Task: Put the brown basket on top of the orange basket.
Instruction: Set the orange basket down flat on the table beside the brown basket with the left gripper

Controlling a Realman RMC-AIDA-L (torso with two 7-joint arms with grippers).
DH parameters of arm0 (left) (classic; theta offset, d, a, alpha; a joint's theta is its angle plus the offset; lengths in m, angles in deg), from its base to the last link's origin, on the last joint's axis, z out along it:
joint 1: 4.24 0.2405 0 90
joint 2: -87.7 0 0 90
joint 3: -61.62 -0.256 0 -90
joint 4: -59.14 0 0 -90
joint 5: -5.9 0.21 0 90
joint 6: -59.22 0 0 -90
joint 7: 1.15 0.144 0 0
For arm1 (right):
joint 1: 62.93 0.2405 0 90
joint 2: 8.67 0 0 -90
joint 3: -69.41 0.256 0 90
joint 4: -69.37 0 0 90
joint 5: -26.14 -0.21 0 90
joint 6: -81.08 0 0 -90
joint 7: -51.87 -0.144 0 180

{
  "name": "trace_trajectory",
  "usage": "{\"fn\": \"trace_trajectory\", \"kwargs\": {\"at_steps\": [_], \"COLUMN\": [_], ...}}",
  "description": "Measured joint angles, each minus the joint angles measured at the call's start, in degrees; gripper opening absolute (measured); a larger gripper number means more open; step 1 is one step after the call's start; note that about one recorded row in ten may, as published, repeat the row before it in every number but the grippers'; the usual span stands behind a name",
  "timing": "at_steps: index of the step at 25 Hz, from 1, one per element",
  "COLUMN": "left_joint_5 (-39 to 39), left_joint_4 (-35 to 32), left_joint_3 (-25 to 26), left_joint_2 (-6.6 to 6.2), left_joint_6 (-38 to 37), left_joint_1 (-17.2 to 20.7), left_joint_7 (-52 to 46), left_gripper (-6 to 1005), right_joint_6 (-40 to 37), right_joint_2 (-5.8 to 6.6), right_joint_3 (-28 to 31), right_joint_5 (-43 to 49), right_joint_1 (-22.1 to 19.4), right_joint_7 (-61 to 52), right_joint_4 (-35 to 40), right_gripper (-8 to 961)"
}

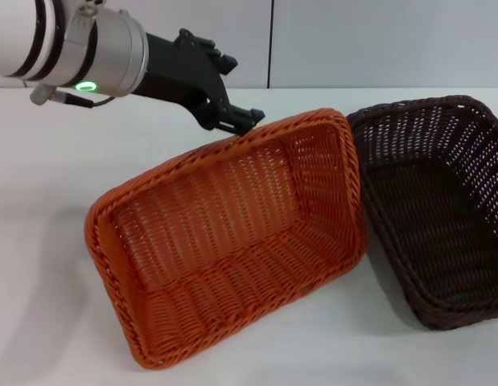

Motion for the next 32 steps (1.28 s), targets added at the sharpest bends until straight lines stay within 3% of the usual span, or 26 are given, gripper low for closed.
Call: {"fn": "trace_trajectory", "kwargs": {"at_steps": [8, 11, 12, 21, 22, 23, 24, 30, 32], "left_joint_5": [-0.1, -0.9, -3.1, -11.0, -12.1, -12.1, -14.8, -19.1, -19.2], "left_joint_4": [2.1, 6.3, 8.8, 10.2, 10.5, 10.5, 11.2, 15.2, 17.5], "left_joint_3": [0.5, 0.7, 0.7, 4.0, 3.2, 3.2, 1.1, -4.3, -9.6], "left_joint_2": [0.06, 0.19, 0.11, 0.07, 0.11, 0.11, 0.08, -0.06, 0.01], "left_joint_6": [-2.5, -4.9, -10.2, -18.8, -21.7, -21.7, -25.1, -23.5, -23.3], "left_joint_1": [0.6, 3.4, 6.6, 12.6, 15.1, 15.1, 18.7, 25.4, 29.0], "left_joint_7": [-0.1, -0.7, -0.6, 0.2, 0.4, 0.4, 1.6, 4.4, 6.0], "left_gripper": [783, 783, 783, 784, 784, 784, 784, 784, 784], "right_joint_6": [0.0, -0.5, -0.3, 0.2, 0.2, 0.2, 0.2, 0.3, 1.2], "right_joint_2": [0.06, -0.01, -0.04, -0.06, -0.01, -0.01, 0.03, 0.11, 0.18], "right_joint_3": [0.0, 0.0, 0.0, 0.1, 0.1, 0.1, 0.2, 0.3, 0.3], "right_joint_5": [0.1, 0.0, -0.1, -0.3, -0.3, -0.3, -0.3, -0.3, -0.3], "right_joint_1": [0.5, 0.1, -0.1, 0.2, 0.3, 0.3, 0.3, 0.9, 1.0], "right_joint_7": [0.0, 0.0, 0.0, 0.0, 0.0, 0.0, 0.0, -0.1, -0.1], "right_joint_4": [0.0, 0.0, -0.2, -1.2, -1.1, -1.1, -1.0, -1.0, -1.0], "right_gripper": [822, 822, 822, 823, 823, 823, 823, 823, 823]}}
